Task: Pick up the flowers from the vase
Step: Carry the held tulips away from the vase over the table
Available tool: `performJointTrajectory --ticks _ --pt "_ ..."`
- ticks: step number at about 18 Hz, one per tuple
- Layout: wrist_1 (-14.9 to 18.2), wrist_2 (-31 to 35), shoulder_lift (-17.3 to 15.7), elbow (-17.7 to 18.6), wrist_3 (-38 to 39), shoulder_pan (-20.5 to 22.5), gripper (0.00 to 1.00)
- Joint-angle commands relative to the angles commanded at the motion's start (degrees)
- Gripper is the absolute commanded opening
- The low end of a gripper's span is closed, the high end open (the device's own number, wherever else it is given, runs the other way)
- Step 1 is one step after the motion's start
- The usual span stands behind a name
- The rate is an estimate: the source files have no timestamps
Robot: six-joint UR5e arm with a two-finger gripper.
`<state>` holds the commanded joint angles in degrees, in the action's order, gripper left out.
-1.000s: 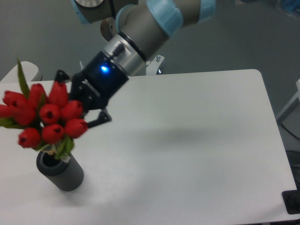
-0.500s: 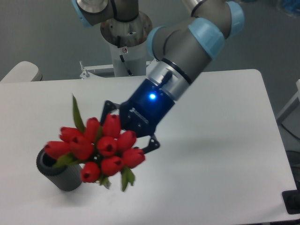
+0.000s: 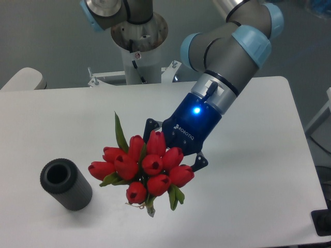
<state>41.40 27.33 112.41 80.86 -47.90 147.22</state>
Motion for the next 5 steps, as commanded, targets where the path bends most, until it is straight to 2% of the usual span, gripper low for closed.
performJointTrajectory --ticks 5 --pt "0.0 -0.1 -0.4 0.5 -1.3 0.9 0.38"
